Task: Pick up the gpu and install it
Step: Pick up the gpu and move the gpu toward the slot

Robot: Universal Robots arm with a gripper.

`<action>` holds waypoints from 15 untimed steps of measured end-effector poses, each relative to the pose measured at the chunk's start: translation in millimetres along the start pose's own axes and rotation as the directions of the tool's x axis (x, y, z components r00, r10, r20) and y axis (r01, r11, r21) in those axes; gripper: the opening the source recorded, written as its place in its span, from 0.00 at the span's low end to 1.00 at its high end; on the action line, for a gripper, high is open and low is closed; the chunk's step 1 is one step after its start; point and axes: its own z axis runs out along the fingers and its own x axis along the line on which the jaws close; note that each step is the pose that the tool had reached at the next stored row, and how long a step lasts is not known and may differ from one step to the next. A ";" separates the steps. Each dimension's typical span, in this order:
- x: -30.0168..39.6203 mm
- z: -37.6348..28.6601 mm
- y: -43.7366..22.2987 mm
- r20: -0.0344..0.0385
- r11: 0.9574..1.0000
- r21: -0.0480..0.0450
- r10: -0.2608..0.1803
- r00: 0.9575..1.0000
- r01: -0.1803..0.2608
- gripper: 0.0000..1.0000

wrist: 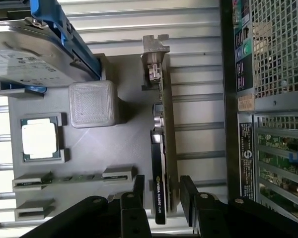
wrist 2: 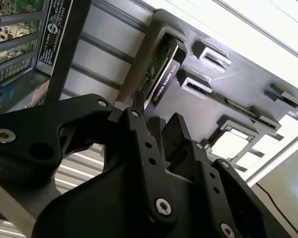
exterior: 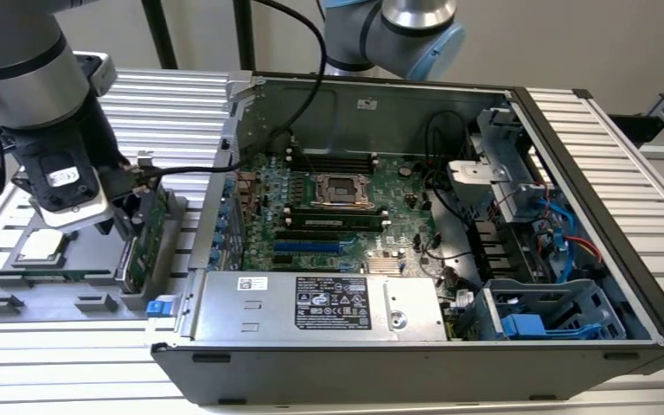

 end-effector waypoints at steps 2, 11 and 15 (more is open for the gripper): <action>0.0 1.9 -0.1 0.000 1.000 0.000 0.000 1.000 0.000 1.00; 0.5 11.9 -0.3 0.000 1.000 0.000 0.000 1.000 0.000 1.00; 0.7 16.3 2.5 0.000 1.000 0.000 0.000 1.000 0.000 1.00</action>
